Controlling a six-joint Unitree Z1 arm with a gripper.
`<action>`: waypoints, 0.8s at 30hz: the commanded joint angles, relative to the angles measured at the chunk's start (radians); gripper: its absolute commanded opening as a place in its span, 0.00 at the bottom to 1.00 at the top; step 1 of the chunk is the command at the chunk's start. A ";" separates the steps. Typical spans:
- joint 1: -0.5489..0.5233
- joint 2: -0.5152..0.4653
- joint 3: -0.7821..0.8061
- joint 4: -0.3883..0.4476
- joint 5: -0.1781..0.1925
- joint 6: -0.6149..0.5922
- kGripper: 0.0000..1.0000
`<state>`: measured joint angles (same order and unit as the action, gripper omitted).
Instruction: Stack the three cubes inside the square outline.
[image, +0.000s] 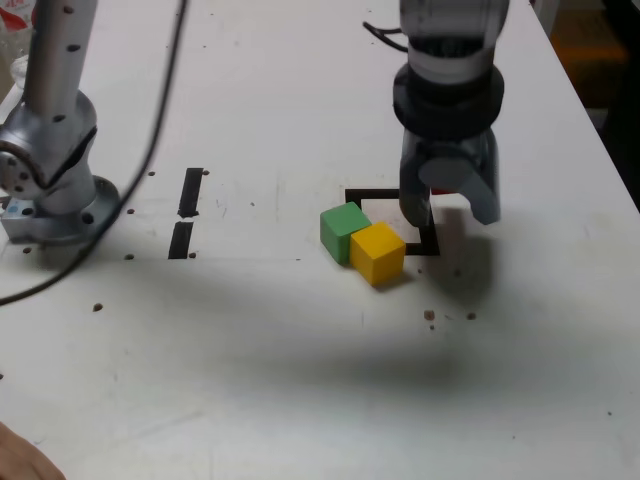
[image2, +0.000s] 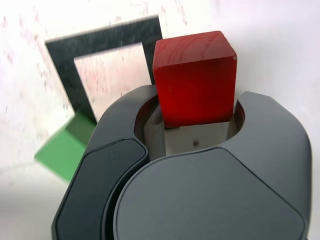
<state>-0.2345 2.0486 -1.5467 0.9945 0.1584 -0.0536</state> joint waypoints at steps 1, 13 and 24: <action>0.013 0.015 0.001 -0.007 0.006 0.007 0.12; 0.054 0.043 0.026 -0.009 0.009 0.027 0.12; 0.048 -0.009 0.087 0.056 -0.033 0.033 0.12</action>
<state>-0.1807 2.0556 -1.4643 1.0419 0.1311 -0.0226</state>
